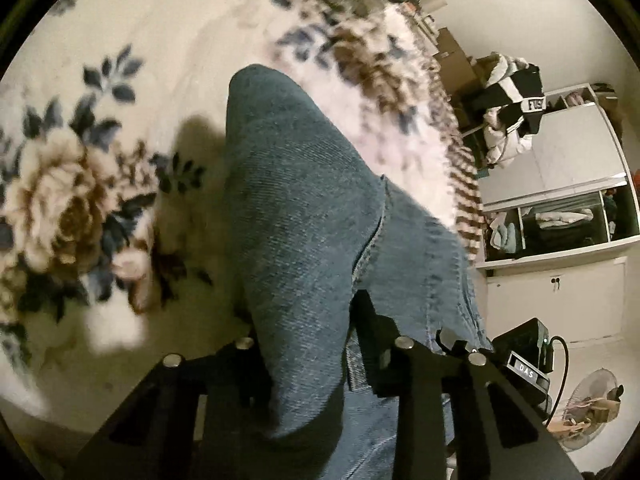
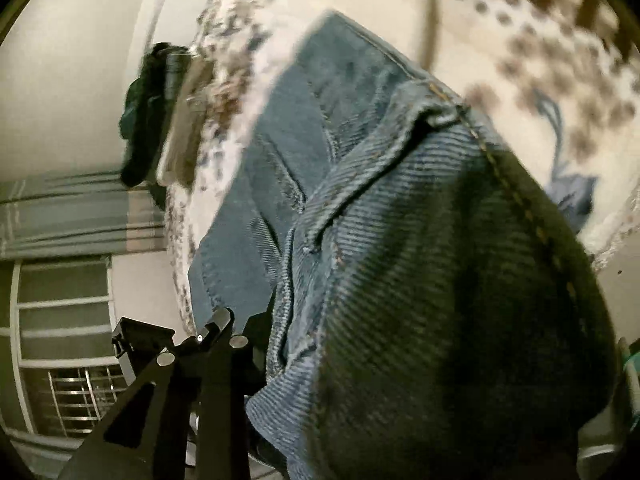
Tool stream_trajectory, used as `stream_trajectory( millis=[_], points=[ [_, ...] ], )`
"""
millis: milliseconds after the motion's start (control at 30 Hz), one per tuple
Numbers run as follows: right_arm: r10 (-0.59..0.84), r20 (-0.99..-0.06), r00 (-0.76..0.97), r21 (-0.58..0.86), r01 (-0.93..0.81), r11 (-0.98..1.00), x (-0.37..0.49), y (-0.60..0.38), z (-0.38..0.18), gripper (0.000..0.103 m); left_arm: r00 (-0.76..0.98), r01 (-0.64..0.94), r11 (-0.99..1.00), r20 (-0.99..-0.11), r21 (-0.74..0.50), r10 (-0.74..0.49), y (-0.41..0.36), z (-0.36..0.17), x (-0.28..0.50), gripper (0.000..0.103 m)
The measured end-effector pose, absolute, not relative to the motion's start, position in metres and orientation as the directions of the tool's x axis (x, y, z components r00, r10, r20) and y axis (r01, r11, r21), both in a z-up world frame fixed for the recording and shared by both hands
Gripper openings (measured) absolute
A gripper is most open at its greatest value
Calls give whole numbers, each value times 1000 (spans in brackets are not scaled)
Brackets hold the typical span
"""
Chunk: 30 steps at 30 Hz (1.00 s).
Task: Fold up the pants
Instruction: 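Carry the folded jeans with both grippers onto the stack of folded clothes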
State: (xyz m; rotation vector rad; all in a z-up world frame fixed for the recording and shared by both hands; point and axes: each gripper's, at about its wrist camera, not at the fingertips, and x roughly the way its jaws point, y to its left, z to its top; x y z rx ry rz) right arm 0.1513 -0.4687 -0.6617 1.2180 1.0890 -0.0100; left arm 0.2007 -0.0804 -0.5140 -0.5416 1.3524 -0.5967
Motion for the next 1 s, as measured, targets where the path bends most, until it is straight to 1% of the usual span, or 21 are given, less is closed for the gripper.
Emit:
stream_trajectory(
  millis=[100, 133, 267, 300, 433, 500, 600, 733, 833, 967, 1000],
  points=[
    [532, -662, 528, 748, 516, 418, 156, -465, -626, 33, 126, 83, 734, -723, -674, -679, -80, -483, 198, 26],
    [537, -658, 528, 751, 508, 421, 159, -471, -616, 33, 136, 87, 730, -718, -678, -683, -80, -465, 199, 26],
    [548, -638, 540, 770, 459, 444, 191, -466, -554, 33, 170, 107, 719, -700, -686, -693, -78, -413, 215, 26],
    [549, -633, 546, 774, 449, 447, 188, -476, -542, 33, 180, 112, 715, -693, -690, -698, -76, -403, 221, 26],
    [537, -602, 591, 795, 383, 469, 245, -477, -482, 33, 241, 149, 697, -658, -702, -714, -74, -350, 266, 26],
    [525, -584, 619, 804, 349, 482, 280, -476, -457, 33, 281, 174, 689, -635, -704, -720, -71, -320, 304, 26],
    [512, -550, 660, 819, 308, 483, 342, -474, -428, 33, 317, 194, 672, -602, -715, -733, -67, -297, 358, 26],
    [494, -509, 705, 834, 261, 486, 438, -466, -405, 33, 358, 237, 656, -563, -717, -745, -58, -275, 465, 26],
    [484, -480, 732, 841, 225, 493, 520, -457, -399, 33, 380, 246, 652, -548, -717, -745, -50, -271, 534, 26],
    [483, -457, 747, 845, 194, 498, 630, -447, -414, 33, 401, 263, 666, -549, -698, -733, -39, -284, 627, 26],
    [485, -458, 745, 843, 191, 502, 650, -444, -422, 33, 399, 259, 668, -552, -698, -732, -36, -289, 638, 26]
  ],
)
